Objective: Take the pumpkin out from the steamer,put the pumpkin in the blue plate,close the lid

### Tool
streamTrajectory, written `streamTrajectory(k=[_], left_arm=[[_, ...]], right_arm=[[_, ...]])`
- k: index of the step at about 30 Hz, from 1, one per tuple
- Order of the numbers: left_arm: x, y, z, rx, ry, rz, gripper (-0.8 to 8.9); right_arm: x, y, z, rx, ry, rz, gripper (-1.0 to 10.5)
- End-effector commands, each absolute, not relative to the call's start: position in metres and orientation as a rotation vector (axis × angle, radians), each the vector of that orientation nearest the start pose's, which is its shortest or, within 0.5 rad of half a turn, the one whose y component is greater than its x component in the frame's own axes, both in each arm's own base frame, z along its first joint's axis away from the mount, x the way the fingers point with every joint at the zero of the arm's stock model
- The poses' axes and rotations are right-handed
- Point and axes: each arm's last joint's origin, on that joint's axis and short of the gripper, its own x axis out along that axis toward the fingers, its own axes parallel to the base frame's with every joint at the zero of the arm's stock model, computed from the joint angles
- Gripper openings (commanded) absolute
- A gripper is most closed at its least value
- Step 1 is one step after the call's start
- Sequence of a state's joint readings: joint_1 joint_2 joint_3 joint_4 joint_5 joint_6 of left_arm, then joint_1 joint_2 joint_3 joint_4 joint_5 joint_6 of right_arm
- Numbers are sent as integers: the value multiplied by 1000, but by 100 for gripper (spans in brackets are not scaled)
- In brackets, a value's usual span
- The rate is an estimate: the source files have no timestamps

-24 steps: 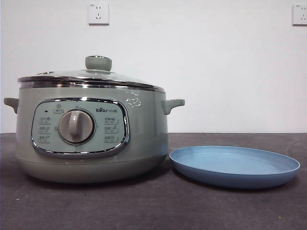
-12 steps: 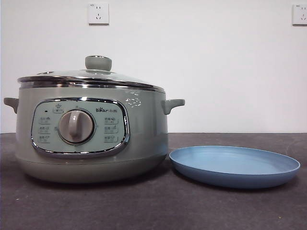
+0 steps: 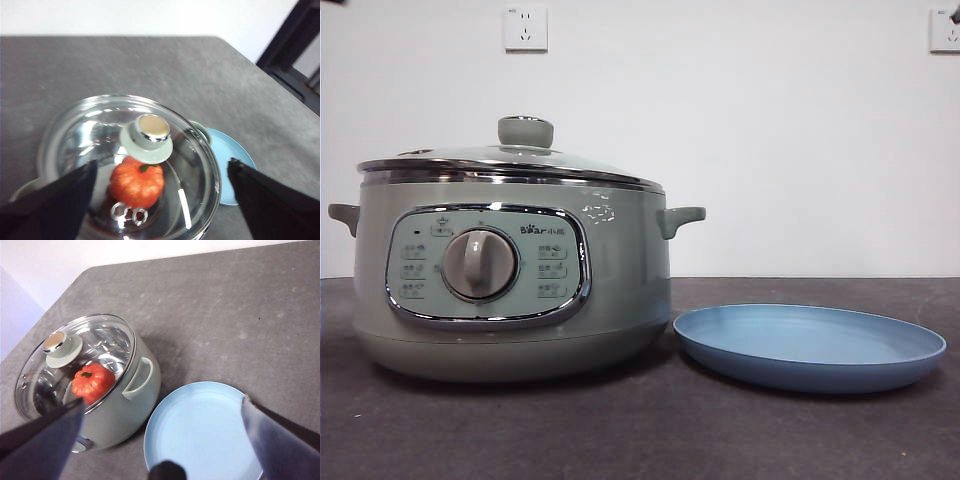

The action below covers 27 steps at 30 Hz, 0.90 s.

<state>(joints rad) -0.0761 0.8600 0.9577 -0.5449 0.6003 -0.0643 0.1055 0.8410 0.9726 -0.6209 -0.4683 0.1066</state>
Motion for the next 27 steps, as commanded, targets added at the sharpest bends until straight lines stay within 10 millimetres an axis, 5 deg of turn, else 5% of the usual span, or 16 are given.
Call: streamTrajectory(k=[1, 9, 15, 27], left_arm=[[185, -40, 349, -180, 503, -686, 440], [235, -87, 354, -5, 571, -646, 439], [264, -117, 339, 91, 629, -600, 438], [284, -136, 308, 170, 721, -580, 436]], right_arm=[[160, 30, 349, 179, 511, 538, 587], [162, 30, 347, 181, 522, 537, 586], [161, 30, 346, 174, 538, 533, 586], [161, 29, 345, 162, 545, 490, 586]])
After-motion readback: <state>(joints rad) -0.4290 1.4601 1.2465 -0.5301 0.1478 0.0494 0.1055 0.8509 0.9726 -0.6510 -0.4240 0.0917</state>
